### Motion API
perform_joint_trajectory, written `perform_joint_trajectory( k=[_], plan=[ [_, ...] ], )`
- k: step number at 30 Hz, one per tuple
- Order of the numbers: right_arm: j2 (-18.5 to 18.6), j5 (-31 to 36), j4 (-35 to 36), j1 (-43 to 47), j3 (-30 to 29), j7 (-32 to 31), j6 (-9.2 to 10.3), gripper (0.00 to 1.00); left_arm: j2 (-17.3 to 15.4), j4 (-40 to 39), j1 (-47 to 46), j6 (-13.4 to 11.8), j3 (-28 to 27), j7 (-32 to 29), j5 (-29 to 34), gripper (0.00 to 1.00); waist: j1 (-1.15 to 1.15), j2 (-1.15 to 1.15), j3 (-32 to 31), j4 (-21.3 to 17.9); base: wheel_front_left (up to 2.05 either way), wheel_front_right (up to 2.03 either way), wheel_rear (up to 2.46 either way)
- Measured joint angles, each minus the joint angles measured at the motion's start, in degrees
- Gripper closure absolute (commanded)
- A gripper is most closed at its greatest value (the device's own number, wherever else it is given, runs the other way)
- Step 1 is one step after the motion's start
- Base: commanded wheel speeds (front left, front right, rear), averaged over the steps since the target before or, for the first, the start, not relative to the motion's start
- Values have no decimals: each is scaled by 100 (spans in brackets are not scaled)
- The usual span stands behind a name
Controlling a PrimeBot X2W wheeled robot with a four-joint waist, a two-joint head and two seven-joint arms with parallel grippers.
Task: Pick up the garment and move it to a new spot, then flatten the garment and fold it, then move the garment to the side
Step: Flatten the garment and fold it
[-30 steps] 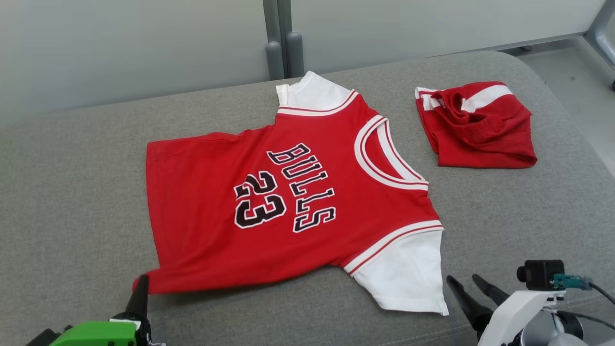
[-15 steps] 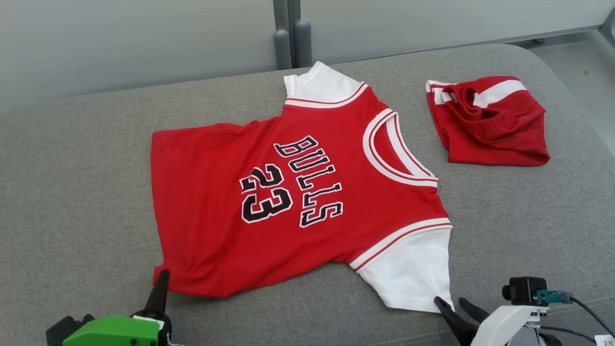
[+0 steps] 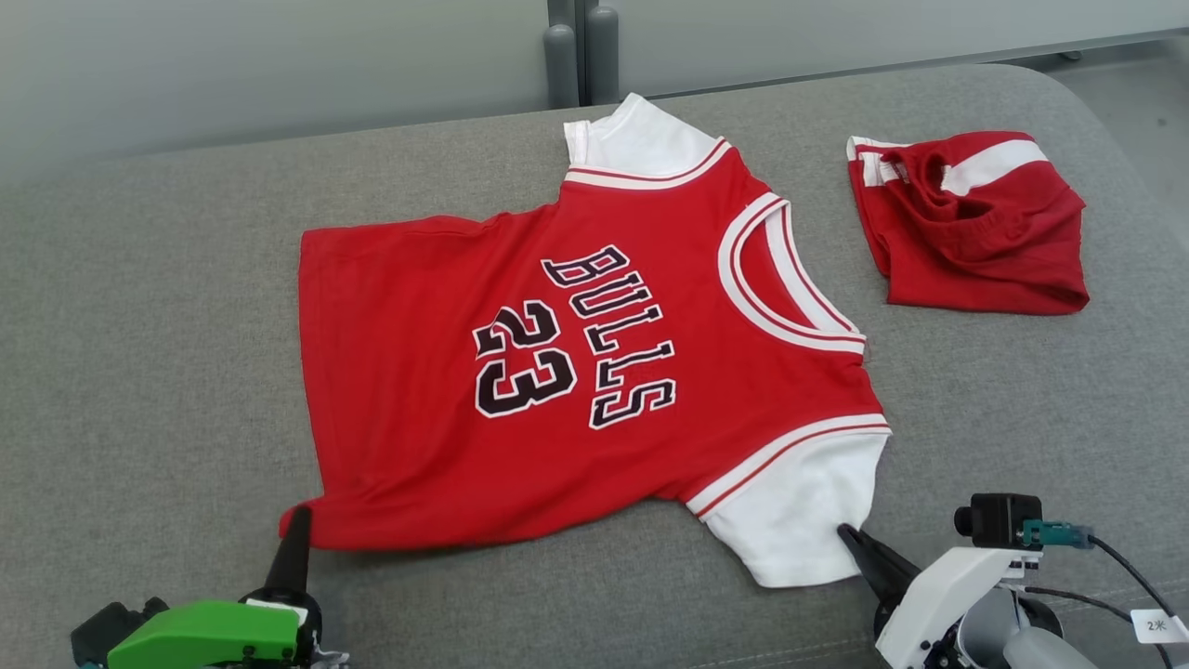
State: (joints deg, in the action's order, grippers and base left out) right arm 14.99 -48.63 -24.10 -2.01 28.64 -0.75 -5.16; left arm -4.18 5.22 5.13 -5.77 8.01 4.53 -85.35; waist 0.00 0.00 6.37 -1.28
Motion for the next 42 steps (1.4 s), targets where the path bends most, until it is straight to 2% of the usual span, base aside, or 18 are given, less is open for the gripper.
perform_joint_trajectory(
  k=[6, 12, 18, 25, 28, 32, 34, 38, 39, 42],
  plan=[
    [-73, -269, 577, -358, -285, 405, -138, 100, 3, -237, -140, 100, -178, 188, 1, 100, 0, 0, -78, -81, 0, 0, 0],
    [-111, -721, 1630, -940, -717, 916, -189, 100, -71, -795, -641, 380, -376, 489, 219, 100, 0, 0, -248, -179, 0, 0, 0],
    [-14, -967, 2869, -1465, -757, 1167, -188, 100, -313, -1750, -1240, 572, -437, 619, 569, 100, 0, 0, -509, -259, 0, 0, 0],
    [335, -1228, 4372, -1996, -866, 1211, -189, 100, -665, -3181, -1863, 547, -544, 608, 905, 100, 0, 0, -809, -335, 0, 0, 0],
    [519, -1258, 4755, -2162, -1224, 1236, -189, 100, -775, -3718, -2148, 349, -553, 470, 912, 100, 0, 0, -875, -354, 0, 0, 0],
    [789, -1348, 4820, -2205, -1767, 1229, -185, 100, -893, -3939, -2354, -7, -516, 240, 1003, 100, 0, 0, -854, -322, 0, 0, 0],
    [780, -1602, 4722, -2205, -1829, 1120, -88, 100, -938, -3789, -2370, -145, -545, 126, 1018, 100, 0, 0, -805, -295, 0, 0, 0],
    [746, -1898, 4149, -2218, -1556, 631, 199, 100, -990, -3006, -2370, -210, -528, -169, 1035, 100, 0, 0, -629, -243, 0, 0, 0],
    [746, -1898, 4149, -2218, -1556, 631, 199, 100, -990, -3006, -2370, -210, -528, -169, 1035, 100, 0, 0, -629, -243, 0, 0, 0],
    [644, -1939, 3452, -2488, -1177, 252, 393, 100, -1112, -2185, -2404, -210, -365, -430, 1176, 100, 0, 0, -446, -203, 0, 0, 0]
  ],
)
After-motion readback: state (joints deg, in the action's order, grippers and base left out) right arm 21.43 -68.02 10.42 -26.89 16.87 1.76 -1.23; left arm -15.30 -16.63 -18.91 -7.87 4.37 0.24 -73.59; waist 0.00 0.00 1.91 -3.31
